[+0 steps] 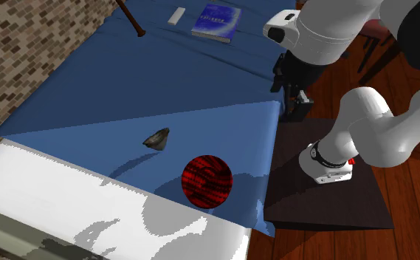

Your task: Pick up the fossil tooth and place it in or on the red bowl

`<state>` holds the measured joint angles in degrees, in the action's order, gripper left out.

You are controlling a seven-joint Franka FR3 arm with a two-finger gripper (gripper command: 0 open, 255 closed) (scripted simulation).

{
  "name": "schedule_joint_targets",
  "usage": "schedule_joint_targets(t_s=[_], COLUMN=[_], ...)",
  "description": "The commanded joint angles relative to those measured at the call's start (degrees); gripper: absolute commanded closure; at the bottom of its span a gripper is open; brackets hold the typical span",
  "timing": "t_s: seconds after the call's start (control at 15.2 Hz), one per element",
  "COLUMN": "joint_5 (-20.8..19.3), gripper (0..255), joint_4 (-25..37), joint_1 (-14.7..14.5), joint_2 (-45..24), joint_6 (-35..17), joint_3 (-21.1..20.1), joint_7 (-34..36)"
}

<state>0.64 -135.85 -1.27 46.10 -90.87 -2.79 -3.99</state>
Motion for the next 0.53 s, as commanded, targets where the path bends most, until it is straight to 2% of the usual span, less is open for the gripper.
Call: schedule_joint_targets(t_s=[0.0, 0.46], joint_5=[0.00, -1.45], gripper=[0, 0], joint_4=[0.00, -0.36], joint_1=[0.00, -0.01], joint_2=[0.00, -11.73], joint_6=[0.00, -12.91], joint_3=[0.00, 3.10], joint_7=[0.00, -5.88])
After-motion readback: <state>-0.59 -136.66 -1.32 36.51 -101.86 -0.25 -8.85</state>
